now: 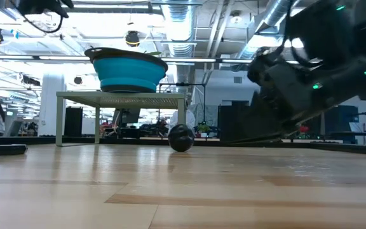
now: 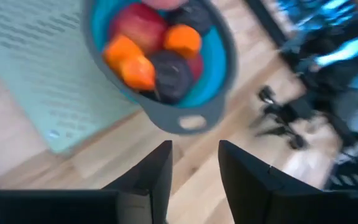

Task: Pick & Place Fruit
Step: Put the black plum into the blue strainer bowl on the shelf

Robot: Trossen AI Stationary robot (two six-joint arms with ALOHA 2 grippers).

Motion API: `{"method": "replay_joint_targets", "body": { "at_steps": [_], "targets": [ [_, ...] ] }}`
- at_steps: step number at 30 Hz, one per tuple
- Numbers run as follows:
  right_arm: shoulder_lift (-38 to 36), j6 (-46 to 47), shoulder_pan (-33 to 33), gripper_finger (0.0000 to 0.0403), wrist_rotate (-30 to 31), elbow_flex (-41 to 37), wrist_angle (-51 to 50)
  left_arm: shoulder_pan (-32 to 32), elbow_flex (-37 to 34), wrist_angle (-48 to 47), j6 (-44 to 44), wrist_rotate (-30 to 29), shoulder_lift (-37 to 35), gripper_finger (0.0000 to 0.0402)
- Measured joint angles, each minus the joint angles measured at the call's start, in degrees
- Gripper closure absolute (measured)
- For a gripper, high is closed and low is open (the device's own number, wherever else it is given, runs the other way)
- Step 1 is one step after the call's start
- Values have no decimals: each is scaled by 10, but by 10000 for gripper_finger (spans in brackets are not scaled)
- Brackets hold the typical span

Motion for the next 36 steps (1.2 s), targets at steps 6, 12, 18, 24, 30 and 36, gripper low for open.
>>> {"method": "replay_joint_targets", "body": {
  "at_steps": [6, 12, 18, 24, 30, 36],
  "targets": [
    [0, -40, -48, 290, 2, 0, -3, -109, -149, 132, -71, -1, -95, 301],
    [0, -68, -100, 160, 3, 14, -10, -207, -258, 258, -92, -1, -111, 316],
    [0, -93, -133, 37, 3, 62, -68, -321, -296, 345, -67, -19, -82, 335],
    [0, -88, -155, 6, 4, 80, -116, -473, -322, 467, -12, -152, -32, 357],
    [0, -81, -174, 20, 22, 79, -115, -590, -384, 651, 39, -318, 41, 371],
    [44, -154, -185, 22, 22, 95, -48, -633, -431, 841, 57, -373, 137, 373]
  ]
}}
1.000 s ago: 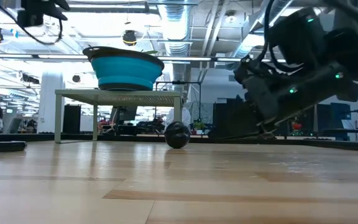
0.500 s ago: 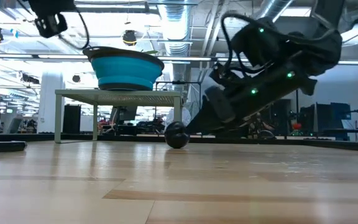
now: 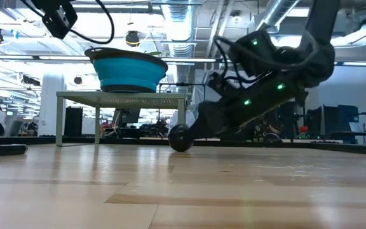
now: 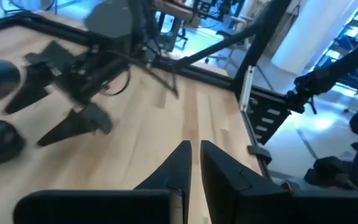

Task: Pick & Place Fruit
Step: Put the black plum into the blue strainer bowl on the shelf

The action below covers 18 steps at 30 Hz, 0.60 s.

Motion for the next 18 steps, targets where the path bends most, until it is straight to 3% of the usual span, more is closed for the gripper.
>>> {"method": "replay_joint_targets", "body": {
  "at_steps": [12, 18],
  "targets": [
    [89, -31, 1, 29, 41, 83, 4, -18, -2, 67, -77, -1, 129, 378],
    [86, -30, -6, 80, 41, 85, 13, -20, -2, 98, -78, -1, 148, 380]
  ]
}}
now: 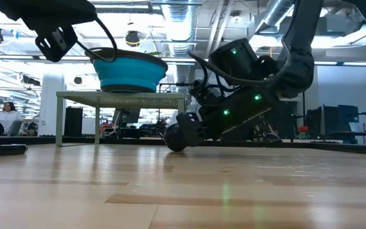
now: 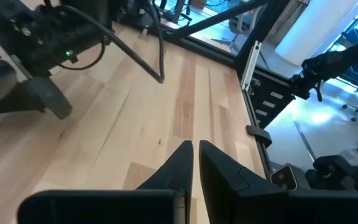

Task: Pick & Place Fruit
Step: Put the black plum into the blue strainer bowl on the shelf

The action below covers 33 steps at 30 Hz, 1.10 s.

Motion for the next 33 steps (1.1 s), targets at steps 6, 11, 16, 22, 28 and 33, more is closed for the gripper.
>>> {"method": "replay_joint_targets", "body": {
  "at_steps": [6, 11, 16, 22, 28, 33],
  "targets": [
    [-1, 1, -16, 142, -13, 0, 6, 0, 0, 7, 0, 0, 1, 380],
    [-2, -3, -17, 167, -32, 0, 7, -4, 0, 10, -11, 0, 1, 384],
    [-28, -16, 18, 164, -37, -5, -19, -32, 0, 11, -32, 4, 1, 385],
    [-131, -22, 77, 162, -69, -6, -158, -58, 0, 10, -40, -32, 1, 389],
    [-271, -37, 100, 162, -176, 54, -343, -60, -2, 8, -39, -56, 1, 392],
    [-309, -139, 81, 162, -197, 170, -454, -60, -17, 8, -39, -88, 1, 392]
  ]
}}
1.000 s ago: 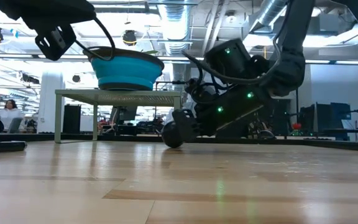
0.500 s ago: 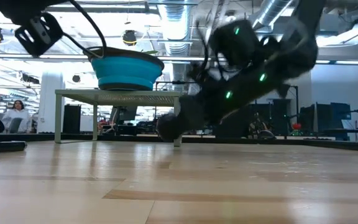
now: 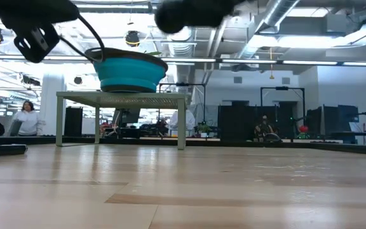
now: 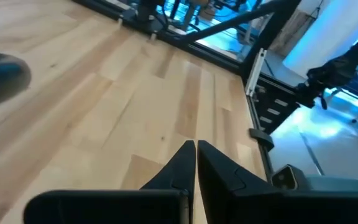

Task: Pick & Place Fruit
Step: Put the black plum into the blue strainer bowl on the shelf

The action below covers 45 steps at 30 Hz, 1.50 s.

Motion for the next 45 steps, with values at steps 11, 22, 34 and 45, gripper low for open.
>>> {"method": "replay_joint_targets", "body": {
  "at_steps": [11, 22, 34, 45],
  "targets": [
    [123, -186, -104, 162, -2, 231, -71, 0, -4, 6, -1, -13, 0, 389],
    [171, -187, -154, 162, -2, 288, -115, 0, -4, 12, -1, -17, 0, 389],
    [171, -177, -176, 162, -29, 288, -115, 1, -4, 15, 0, -36, 0, 389],
    [171, -156, -196, 118, -60, 288, -112, 1, -4, 15, 0, -43, 0, 389]
  ]
}}
